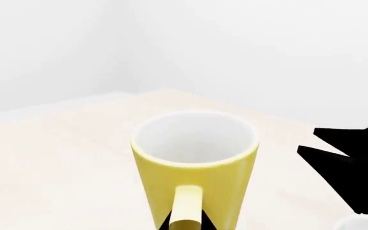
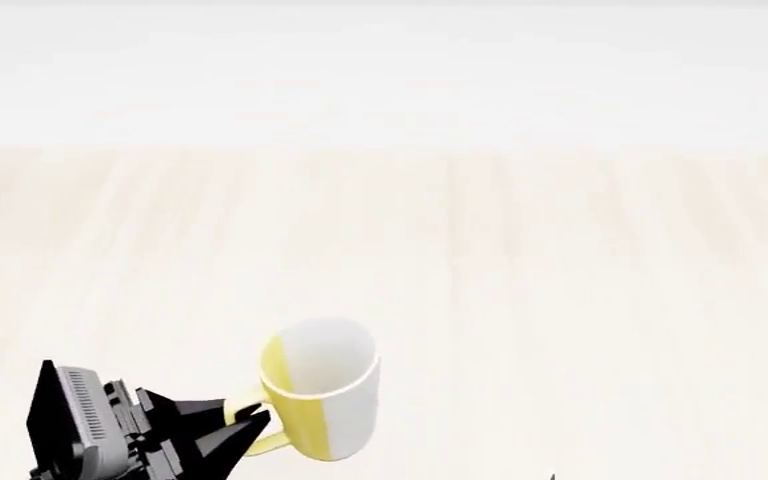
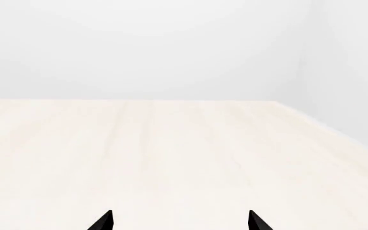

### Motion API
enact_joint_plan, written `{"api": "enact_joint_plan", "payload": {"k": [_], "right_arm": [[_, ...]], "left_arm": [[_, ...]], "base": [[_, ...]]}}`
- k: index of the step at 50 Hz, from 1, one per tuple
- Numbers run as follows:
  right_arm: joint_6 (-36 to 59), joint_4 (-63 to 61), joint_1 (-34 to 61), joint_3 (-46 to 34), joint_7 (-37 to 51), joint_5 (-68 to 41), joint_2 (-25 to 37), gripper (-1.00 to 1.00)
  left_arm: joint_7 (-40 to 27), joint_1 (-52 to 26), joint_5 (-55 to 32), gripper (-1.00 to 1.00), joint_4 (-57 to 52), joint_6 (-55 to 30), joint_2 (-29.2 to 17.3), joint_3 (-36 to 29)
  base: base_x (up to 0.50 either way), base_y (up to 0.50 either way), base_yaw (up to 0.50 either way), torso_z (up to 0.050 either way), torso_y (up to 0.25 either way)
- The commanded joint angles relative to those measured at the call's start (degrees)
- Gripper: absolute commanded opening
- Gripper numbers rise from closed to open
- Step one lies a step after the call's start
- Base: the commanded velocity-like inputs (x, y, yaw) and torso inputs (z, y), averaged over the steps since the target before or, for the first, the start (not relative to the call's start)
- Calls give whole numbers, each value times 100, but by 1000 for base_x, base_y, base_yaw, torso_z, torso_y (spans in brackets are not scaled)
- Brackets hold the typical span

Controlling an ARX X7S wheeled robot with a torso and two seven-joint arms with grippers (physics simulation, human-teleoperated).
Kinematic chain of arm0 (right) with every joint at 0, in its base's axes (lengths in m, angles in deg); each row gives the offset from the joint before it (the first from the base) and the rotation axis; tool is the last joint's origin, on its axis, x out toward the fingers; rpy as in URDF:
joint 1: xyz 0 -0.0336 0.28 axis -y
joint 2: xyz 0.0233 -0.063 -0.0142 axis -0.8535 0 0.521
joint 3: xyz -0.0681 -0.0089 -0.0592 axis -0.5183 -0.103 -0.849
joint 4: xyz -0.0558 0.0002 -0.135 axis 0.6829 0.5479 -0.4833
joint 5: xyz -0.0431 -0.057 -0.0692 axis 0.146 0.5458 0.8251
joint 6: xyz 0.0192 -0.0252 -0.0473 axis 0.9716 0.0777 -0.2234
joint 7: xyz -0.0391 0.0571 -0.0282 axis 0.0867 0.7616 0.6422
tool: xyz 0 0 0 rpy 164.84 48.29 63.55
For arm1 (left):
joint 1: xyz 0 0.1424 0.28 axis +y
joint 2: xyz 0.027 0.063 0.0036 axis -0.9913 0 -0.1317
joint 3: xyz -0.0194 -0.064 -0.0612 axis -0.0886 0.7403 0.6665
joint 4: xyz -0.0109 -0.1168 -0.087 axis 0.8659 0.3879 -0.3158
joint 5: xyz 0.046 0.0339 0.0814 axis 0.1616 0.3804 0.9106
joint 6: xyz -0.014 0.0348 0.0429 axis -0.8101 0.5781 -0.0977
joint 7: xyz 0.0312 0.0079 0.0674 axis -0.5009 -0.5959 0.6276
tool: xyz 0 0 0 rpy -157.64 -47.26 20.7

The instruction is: Put the yellow and white mug to the front of the white mug.

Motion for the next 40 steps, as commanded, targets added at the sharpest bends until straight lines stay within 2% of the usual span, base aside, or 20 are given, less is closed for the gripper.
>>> {"api": "enact_joint_plan", "payload": {"k": [1,19,40], "right_arm": [[17,-30,-8,-22,27,-23,23,100],[36,14,34,-97,54,-34,54,100],[32,3,32,-136,113,-60,98,100]], "left_arm": [[42,-9,50,-100,36,89,33,-93],[26,-66,592,-100,1181,922,284,-276],[321,-75,702,-100,2128,1536,504,-368]], "base": [[0,0,0,0,0],[0,0,0,0,1],[0,0,0,0,0]]}}
